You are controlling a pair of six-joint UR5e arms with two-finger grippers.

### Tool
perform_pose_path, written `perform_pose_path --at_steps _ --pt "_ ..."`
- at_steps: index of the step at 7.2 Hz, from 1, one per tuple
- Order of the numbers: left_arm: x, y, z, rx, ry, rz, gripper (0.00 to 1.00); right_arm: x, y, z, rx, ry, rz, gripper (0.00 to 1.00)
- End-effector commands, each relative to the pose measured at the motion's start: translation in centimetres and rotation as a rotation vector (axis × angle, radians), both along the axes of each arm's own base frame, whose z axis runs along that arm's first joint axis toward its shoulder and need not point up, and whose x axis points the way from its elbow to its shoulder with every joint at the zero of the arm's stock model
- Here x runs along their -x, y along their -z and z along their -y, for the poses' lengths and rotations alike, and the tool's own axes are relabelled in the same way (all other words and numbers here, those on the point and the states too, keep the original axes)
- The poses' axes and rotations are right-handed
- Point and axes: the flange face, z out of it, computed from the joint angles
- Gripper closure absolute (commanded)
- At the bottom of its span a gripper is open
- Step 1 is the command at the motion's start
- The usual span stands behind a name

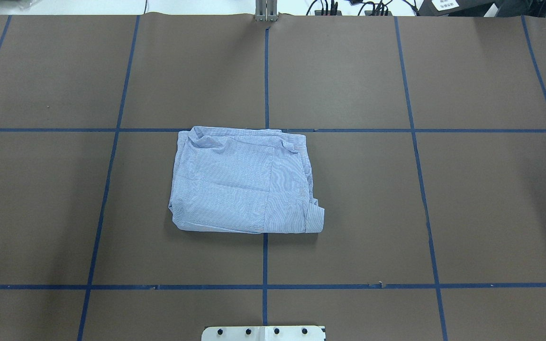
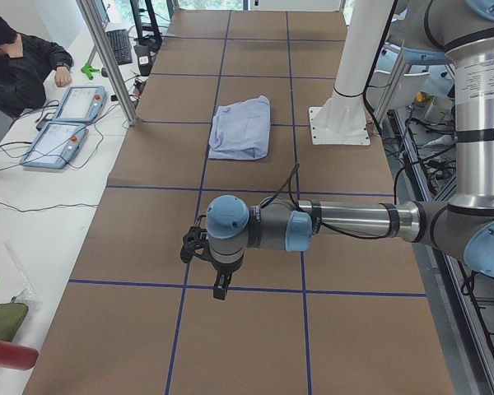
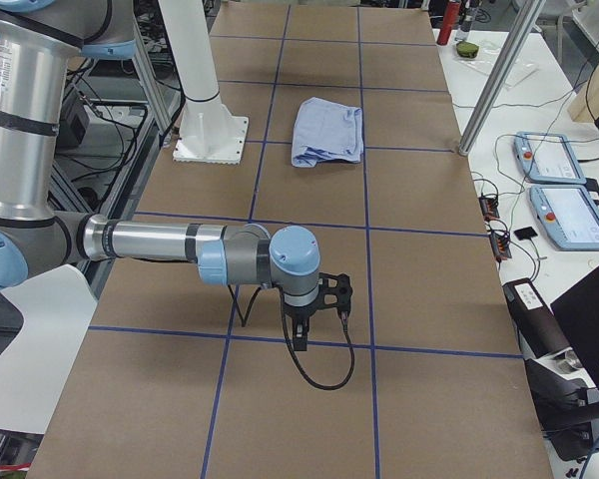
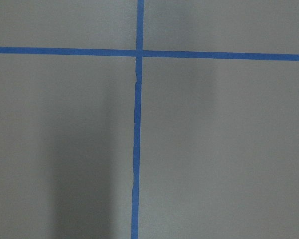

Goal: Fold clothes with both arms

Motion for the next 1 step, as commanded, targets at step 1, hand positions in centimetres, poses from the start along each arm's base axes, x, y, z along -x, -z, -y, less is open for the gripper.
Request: perform_pose_path --at_steps 1 --pt "0.01 -0.1 -0.02 0.005 0.003 0.001 0.0 0.05 0.16 -0.99 0.002 0.001 0.004 0.0"
